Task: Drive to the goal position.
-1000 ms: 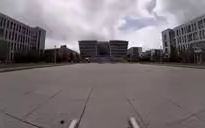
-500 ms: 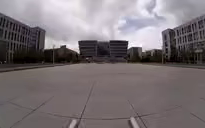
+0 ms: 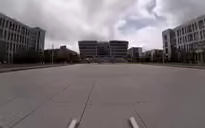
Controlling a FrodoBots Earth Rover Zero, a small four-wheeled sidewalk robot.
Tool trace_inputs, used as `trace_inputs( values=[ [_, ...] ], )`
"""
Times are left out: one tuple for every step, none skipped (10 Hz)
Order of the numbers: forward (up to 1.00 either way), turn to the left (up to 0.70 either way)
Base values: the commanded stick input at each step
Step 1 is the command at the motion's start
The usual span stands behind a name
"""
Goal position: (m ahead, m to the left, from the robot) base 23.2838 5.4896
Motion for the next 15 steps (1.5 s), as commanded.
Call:
trace_inputs(
  values=[
    [1.0,0.0],
    [1.0,0.0],
    [1.0,0.0],
    [1.0,0.0],
    [1.0,0.0],
    [1.0,0.0],
    [1.0,0.15],
    [1.0,0.4],
    [1.0,0.26],
    [1.0,0.03],
    [1.0,0.0],
    [1.0,0.0],
    [1.0,0.0],
    [1.0,0.0],
    [1.0,0.0]
  ],
)
